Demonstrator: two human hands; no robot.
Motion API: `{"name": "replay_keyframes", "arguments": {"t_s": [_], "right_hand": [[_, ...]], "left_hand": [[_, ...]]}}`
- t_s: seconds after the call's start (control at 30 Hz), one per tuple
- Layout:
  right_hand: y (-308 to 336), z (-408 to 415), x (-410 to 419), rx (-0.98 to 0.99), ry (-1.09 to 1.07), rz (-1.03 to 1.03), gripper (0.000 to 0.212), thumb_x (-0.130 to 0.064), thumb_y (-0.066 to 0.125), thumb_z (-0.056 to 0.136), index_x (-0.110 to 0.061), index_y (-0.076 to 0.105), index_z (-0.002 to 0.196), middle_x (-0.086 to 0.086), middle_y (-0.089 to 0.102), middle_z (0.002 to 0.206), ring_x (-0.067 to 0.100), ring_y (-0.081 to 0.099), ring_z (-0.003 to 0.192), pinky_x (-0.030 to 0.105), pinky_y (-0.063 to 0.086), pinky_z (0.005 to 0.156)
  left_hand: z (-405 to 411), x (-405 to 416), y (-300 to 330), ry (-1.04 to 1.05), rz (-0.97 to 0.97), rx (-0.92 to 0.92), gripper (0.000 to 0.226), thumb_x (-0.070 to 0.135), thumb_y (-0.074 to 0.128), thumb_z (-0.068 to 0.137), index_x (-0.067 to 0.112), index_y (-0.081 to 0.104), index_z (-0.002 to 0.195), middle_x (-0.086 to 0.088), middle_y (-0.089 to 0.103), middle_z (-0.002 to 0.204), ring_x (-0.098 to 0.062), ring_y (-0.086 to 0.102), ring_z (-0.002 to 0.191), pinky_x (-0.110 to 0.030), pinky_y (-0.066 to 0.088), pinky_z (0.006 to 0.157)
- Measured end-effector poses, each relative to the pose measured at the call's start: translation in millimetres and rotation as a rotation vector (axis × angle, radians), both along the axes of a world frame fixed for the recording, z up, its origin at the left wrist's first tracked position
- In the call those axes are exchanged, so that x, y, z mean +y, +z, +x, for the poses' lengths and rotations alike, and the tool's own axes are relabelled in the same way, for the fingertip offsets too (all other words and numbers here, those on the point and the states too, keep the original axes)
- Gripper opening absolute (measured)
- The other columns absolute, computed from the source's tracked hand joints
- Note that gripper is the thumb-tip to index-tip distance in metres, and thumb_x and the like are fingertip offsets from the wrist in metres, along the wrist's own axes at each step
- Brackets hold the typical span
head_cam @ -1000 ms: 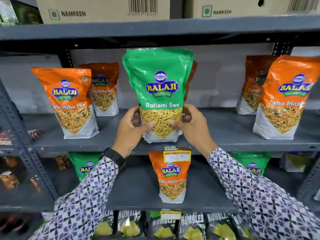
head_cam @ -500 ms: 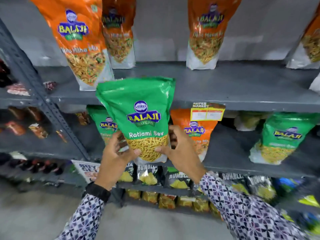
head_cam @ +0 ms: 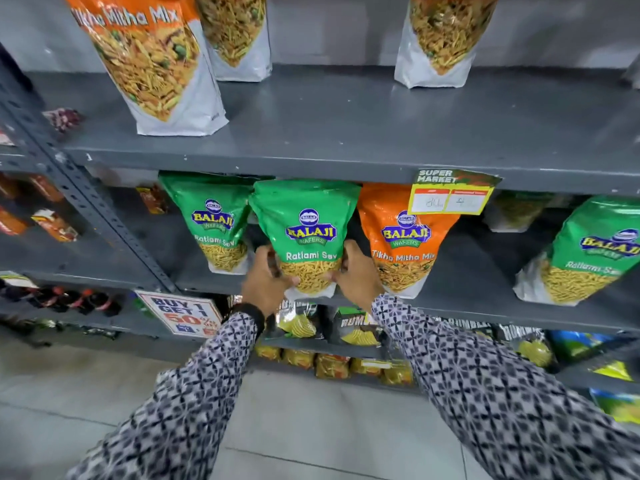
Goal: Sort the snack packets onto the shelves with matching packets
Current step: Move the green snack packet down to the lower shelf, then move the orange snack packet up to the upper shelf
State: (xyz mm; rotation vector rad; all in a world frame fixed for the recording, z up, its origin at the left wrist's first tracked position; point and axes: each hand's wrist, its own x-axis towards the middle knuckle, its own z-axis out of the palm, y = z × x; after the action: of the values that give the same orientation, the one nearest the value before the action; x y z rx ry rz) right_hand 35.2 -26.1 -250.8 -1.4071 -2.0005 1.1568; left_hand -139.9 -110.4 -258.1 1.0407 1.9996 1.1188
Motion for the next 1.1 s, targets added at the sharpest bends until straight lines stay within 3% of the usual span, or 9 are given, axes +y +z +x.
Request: {"name": "replay_keyframes", "arguments": {"t_s": [0.13, 0.27, 0.4, 0.53, 0.63, 0.73, 0.9, 1.03, 1.1], "right_hand": [[-1, -12, 19, 0.003, 0.004, -0.070, 0.051, -0.006, 0.073, 0.089, -0.015, 0.048, 0.132, 0.009, 0.070, 0.130, 0.028, 0.066, 0.119, 0.038, 0.051, 0.096], [-10, -16, 28, -0.002, -0.007, -0.112, 0.052, -0.007, 0.071, 0.089, -0.015, 0.048, 0.135, 0.010, 0.069, 0.133, 0.028, 0.064, 0.124, 0.037, 0.049, 0.101], [-22, -11, 33, 0.015, 0.025, -0.134, 0.062, -0.020, 0.070, 0.081, -0.026, 0.045, 0.137, 0.005, 0.068, 0.134, 0.028, 0.063, 0.127, 0.052, 0.050, 0.110], [-27, -2, 29, 0.096, -0.007, -0.121, 0.084, -0.006, 0.074, 0.085, -0.021, 0.033, 0.157, 0.009, 0.056, 0.153, 0.028, 0.056, 0.138, 0.049, 0.045, 0.117], [-24, 20, 8, 0.184, -0.073, -0.119, 0.076, 0.000, 0.071, 0.091, -0.012, 0.035, 0.157, 0.012, 0.052, 0.153, 0.027, 0.054, 0.138, 0.040, 0.045, 0.115], [-28, 60, -12, 0.206, -0.148, -0.076, 0.058, -0.003, 0.069, 0.094, -0.013, 0.050, 0.147, 0.003, 0.063, 0.131, 0.018, 0.063, 0.119, 0.028, 0.050, 0.102], [-41, 116, -3, 0.191, -0.499, 0.158, 0.024, 0.000, 0.067, 0.089, -0.015, 0.067, 0.107, -0.006, 0.072, 0.091, 0.014, 0.070, 0.087, 0.048, 0.060, 0.085], [-24, 134, 27, 0.148, -0.559, 0.117, 0.049, -0.005, 0.077, 0.084, -0.012, 0.056, 0.128, -0.006, 0.066, 0.109, 0.010, 0.064, 0.095, 0.029, 0.054, 0.082], [-17, 137, 42, 0.146, -0.426, -0.018, 0.071, -0.005, 0.081, 0.080, -0.014, 0.047, 0.142, -0.006, 0.063, 0.118, 0.011, 0.059, 0.106, 0.029, 0.046, 0.087]], "left_hand": [[-1, 26, 2, 0.024, -0.008, -0.031, 0.062, 0.007, 0.079, 0.086, 0.013, 0.043, 0.136, 0.008, 0.059, 0.114, -0.021, 0.054, 0.118, -0.035, 0.045, 0.098], [-6, 38, -8, 0.032, -0.026, 0.010, 0.064, 0.010, 0.082, 0.085, 0.011, 0.042, 0.135, 0.008, 0.056, 0.116, -0.018, 0.052, 0.119, -0.034, 0.043, 0.095], [-4, 38, -15, 0.013, 0.006, -0.006, 0.065, 0.005, 0.079, 0.088, 0.006, 0.042, 0.141, 0.007, 0.052, 0.121, -0.014, 0.049, 0.120, -0.030, 0.040, 0.100], [-1, 30, -25, 0.096, 0.055, -0.057, 0.072, 0.006, 0.081, 0.086, 0.013, 0.043, 0.147, 0.010, 0.058, 0.127, -0.016, 0.058, 0.120, -0.035, 0.046, 0.106], [15, 18, -49, 0.231, 0.075, -0.087, 0.042, -0.001, 0.070, 0.089, 0.013, 0.055, 0.125, -0.003, 0.069, 0.104, -0.032, 0.070, 0.103, -0.054, 0.056, 0.100], [47, 12, -66, 0.161, 0.027, -0.144, 0.025, 0.000, 0.069, 0.091, 0.021, 0.063, 0.105, -0.004, 0.073, 0.092, -0.021, 0.070, 0.090, -0.052, 0.056, 0.099], [100, 39, -44, -0.132, -0.031, -0.238, 0.043, 0.018, 0.075, 0.094, 0.016, 0.062, 0.135, -0.008, 0.070, 0.129, -0.024, 0.069, 0.116, -0.021, 0.053, 0.087], [125, 77, -19, -0.251, -0.047, -0.220, 0.085, 0.022, 0.081, 0.089, 0.019, 0.035, 0.160, -0.006, 0.052, 0.156, -0.026, 0.053, 0.139, -0.040, 0.046, 0.114], [130, 94, -19, -0.293, -0.074, -0.162, 0.085, 0.028, 0.083, 0.085, 0.022, 0.038, 0.157, -0.003, 0.057, 0.154, -0.025, 0.053, 0.139, -0.048, 0.041, 0.119]]}}
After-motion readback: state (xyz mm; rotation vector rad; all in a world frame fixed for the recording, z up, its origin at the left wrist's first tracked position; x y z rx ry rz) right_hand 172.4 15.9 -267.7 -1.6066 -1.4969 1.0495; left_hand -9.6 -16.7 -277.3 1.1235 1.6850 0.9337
